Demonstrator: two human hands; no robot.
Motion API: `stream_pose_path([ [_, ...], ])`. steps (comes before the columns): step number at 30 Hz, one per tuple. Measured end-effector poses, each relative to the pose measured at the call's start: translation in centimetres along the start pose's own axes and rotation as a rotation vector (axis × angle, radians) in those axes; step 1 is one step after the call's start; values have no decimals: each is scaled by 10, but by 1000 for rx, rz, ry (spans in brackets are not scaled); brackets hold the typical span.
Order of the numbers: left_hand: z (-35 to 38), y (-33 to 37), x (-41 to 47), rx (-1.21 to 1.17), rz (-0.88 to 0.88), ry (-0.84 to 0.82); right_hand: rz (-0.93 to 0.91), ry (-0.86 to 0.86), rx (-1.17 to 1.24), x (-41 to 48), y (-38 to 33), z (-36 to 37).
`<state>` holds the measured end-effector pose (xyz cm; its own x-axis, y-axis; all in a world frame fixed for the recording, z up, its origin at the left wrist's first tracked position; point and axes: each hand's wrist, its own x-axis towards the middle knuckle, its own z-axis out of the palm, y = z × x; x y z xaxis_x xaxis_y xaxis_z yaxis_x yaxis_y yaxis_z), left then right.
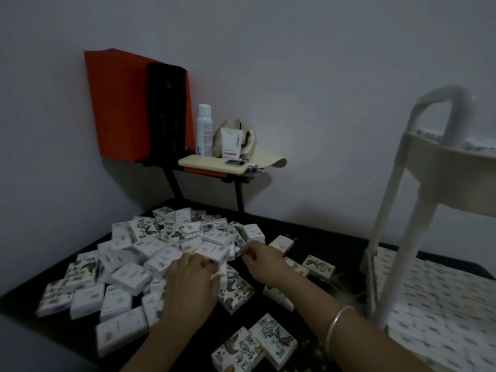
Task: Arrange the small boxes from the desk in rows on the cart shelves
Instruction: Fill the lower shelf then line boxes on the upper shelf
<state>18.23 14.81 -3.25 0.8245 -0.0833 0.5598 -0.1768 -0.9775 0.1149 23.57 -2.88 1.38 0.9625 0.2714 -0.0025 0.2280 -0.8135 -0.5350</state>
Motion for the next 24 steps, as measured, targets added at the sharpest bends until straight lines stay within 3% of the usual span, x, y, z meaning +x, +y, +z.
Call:
stream_pose_path([
  [7, 5, 9, -7, -81, 23, 25, 153, 44, 83, 27, -23, 27],
  [15, -2, 8, -2, -199, -92, -88, 84, 177, 244, 15, -16, 22],
  [18, -7, 7, 8, -104, -101, -186, 20, 264, 332, -1, -9, 6],
  [24, -15, 7, 25, -7, -21, -411, -43, 381, 242, -38, -1, -39],
])
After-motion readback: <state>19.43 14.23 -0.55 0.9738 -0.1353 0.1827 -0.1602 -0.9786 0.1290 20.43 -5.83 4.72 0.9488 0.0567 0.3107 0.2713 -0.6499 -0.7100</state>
